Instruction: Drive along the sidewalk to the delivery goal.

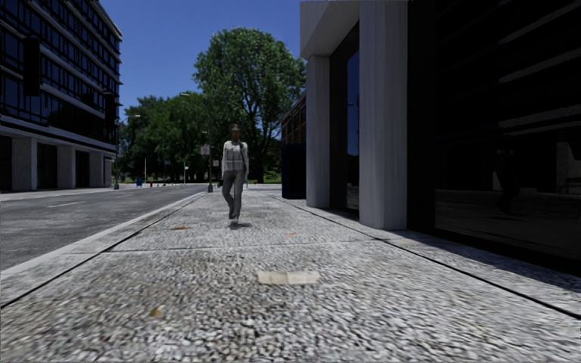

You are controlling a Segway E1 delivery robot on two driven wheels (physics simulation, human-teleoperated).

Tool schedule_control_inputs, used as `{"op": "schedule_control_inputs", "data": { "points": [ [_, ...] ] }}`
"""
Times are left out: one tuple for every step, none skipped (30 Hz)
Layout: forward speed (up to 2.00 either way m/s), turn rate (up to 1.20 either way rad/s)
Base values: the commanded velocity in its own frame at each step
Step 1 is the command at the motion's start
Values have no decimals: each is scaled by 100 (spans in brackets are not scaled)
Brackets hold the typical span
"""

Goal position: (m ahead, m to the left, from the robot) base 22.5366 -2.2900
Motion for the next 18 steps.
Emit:
{"op": "schedule_control_inputs", "data": {
  "points": [
    [155,-60],
    [160,-58],
    [162,-58],
    [162,-58],
    [163,-58],
    [163,-57],
    [163,-57],
    [163,-56],
    [163,-52],
    [163,-46],
    [163,-46],
    [163,-45],
    [163,-44],
    [163,-42],
    [163,-42],
    [163,-34],
    [163,-21],
    [163,-3]
  ]
}}
